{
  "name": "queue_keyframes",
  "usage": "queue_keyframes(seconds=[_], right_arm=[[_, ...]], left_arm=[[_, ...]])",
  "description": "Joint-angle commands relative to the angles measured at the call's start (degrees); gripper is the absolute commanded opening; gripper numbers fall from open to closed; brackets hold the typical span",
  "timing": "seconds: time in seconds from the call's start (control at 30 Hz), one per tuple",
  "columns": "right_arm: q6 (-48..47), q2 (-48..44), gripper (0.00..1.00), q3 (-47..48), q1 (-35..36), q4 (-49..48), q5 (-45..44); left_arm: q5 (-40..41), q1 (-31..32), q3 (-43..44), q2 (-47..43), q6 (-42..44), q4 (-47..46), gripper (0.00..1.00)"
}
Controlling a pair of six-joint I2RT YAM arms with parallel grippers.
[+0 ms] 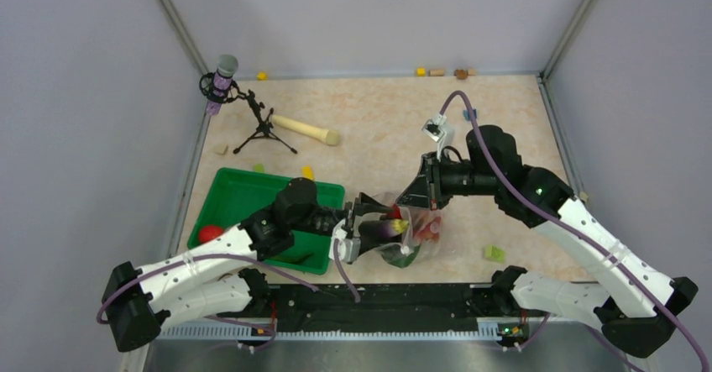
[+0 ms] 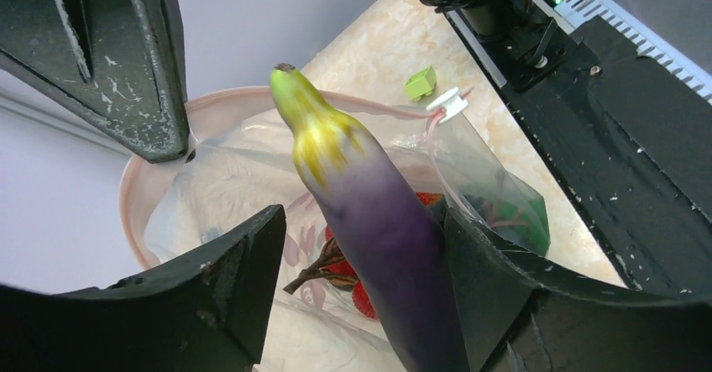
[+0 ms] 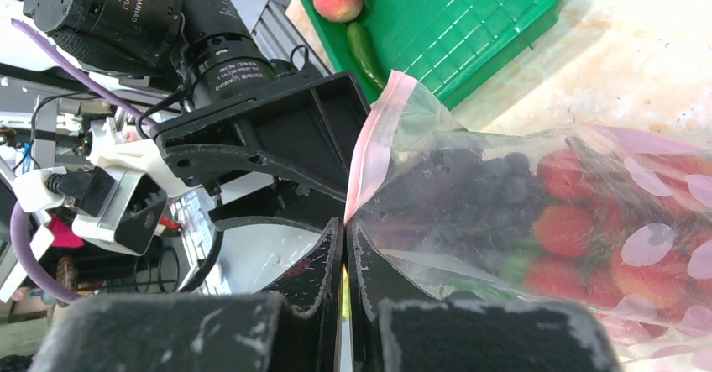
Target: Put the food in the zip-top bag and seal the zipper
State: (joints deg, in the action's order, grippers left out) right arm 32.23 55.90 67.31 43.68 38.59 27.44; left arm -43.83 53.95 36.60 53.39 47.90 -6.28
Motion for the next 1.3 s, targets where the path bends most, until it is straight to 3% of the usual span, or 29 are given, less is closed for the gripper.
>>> queue_keyframes(seconds=[0.0, 0.23, 0.3, 0.47, 0.6, 0.77, 0.87, 1.1, 1.27], right_arm=[[-0.41, -1.52, 0.0, 3.91, -0.35, -4.39, 0.15], [-0.67, -2.36, 0.0, 3.3, -0.35, -4.63, -4.04], [-0.65, -2.76, 0.0, 2.44, -0.35, -5.17, -4.98], [-0.78, -3.78, 0.0, 0.56, -0.35, -5.79, -5.61], [-1.37, -4.72, 0.0, -0.27, -0.39, -6.15, -6.56], [-2.05, -6.06, 0.0, -1.79, -0.33, -6.54, -7.17], [-3.52, -6.96, 0.0, -3.64, -0.39, -7.84, -8.85], [-4.98, -8.19, 0.0, -7.57, -0.35, -10.78, -12.23], [-5.22, -8.6, 0.0, -8.59, -0.35, -10.73, -13.81]], left_arm=[[0.16, 0.01, -0.6, -1.0, -5.79, -5.56, 0.75], [1.29, 0.05, -1.66, -5.72, -24.67, -13.79, 0.81], [3.17, 0.1, -1.86, -7.97, -32.62, -14.81, 0.87], [24.68, 0.1, -4.0, -15.44, -55.55, -15.98, 0.97], [46.05, 0.1, -3.39, -17.0, -70.13, -4.87, 0.97], [61.73, 0.1, 2.98, -14.94, -84.3, 19.88, 0.97], [62.94, 0.1, 2.66, -13.82, -89.43, 25.85, 0.97], [53.81, 0.1, 0.17, -12.17, -90.93, 28.85, 0.94], [53.02, 0.1, -1.69, -13.96, -92.86, 29.09, 0.93]])
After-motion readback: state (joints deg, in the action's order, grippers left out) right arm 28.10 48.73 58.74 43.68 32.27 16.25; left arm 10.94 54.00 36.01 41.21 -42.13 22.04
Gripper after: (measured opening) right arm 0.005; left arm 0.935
